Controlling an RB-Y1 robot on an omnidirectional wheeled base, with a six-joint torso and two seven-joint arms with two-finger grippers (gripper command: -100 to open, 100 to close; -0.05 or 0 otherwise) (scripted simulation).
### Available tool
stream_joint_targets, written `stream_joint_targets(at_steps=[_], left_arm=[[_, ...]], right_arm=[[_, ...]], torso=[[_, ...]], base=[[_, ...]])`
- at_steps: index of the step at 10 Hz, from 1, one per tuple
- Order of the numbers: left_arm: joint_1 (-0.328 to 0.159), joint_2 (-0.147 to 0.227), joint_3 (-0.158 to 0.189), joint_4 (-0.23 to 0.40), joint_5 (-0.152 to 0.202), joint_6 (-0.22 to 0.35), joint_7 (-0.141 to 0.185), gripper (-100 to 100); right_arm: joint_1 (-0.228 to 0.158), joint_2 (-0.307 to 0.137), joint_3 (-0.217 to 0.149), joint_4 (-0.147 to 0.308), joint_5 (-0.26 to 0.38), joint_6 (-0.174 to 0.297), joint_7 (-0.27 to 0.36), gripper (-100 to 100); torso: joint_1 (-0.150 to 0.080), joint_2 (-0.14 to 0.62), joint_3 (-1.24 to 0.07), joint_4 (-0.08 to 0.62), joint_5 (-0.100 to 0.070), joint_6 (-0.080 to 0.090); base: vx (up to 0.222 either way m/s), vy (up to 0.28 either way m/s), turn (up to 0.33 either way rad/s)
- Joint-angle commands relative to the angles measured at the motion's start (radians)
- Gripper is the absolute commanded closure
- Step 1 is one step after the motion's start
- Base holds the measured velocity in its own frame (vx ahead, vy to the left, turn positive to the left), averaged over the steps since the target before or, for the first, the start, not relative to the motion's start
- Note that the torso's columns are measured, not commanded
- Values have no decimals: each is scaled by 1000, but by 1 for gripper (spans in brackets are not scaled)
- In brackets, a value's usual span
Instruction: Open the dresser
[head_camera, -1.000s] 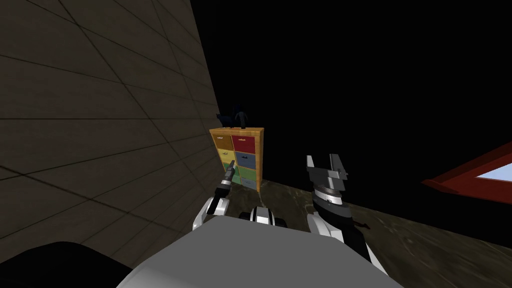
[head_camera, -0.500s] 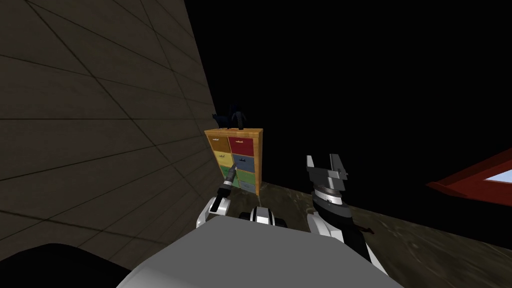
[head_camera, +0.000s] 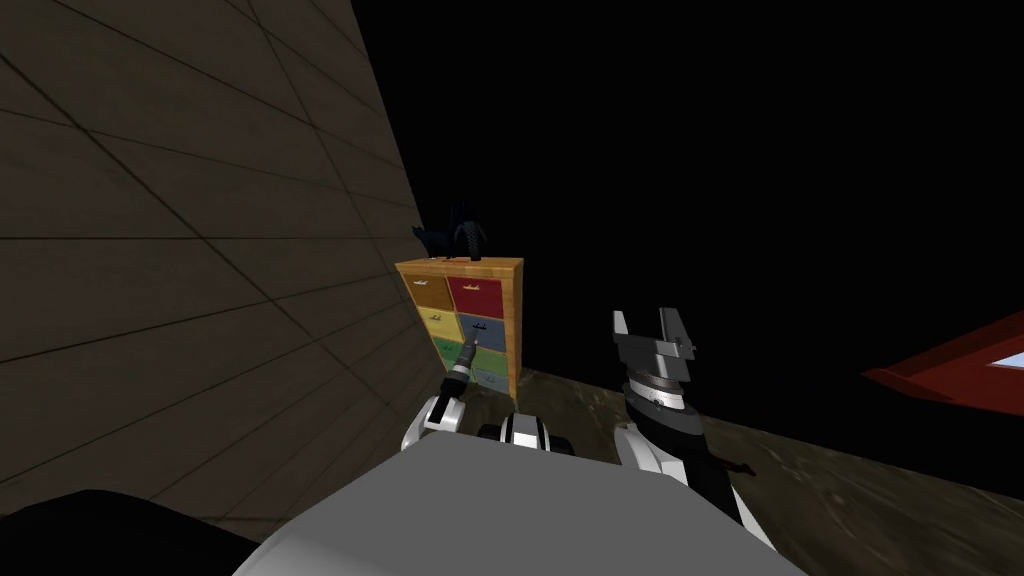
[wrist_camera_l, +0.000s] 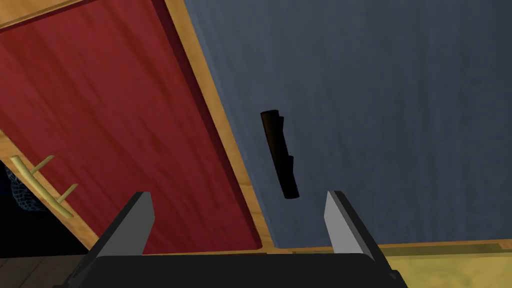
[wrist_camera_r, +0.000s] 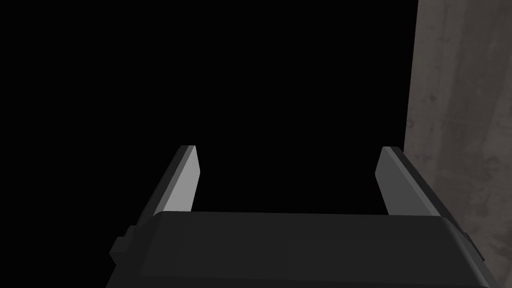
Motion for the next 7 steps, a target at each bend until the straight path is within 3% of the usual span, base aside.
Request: stream_joint_targets(at_steps=[1, 3, 5, 6, 7], left_arm=[[-20, -13, -2, 54, -3, 5, -4, -100], [-33, -31, -5, 90, -6, 6, -8, -100], [-34, -17, -2, 55, -3, 36, 0, -100], [-27, -17, -3, 60, -3, 21, 0, -100], [-28, -16, -3, 58, -3, 26, 0, 100]], right_arm=[[0, 0, 0, 0, 0, 0, 0, 0], [0, 0, 0, 0, 0, 0, 0, 0], [0, 0, 0, 0, 0, 0, 0, 0], [0, 0, 0, 0, 0, 0, 0, 0], [0, 0, 0, 0, 0, 0, 0, 0]], torso=[[0, -1, -1, 0, 0, 0], [-1, 0, 0, 0, 0, 0], [-1, 2, 1, 0, 0, 0], [-2, 0, 0, 0, 0, 0], [-1, 1, 0, 0, 0, 0]], base=[[89, 4, -29], [84, 9, -24], [56, 0, -12], [44, -3, -5], [7, -1, 1]])
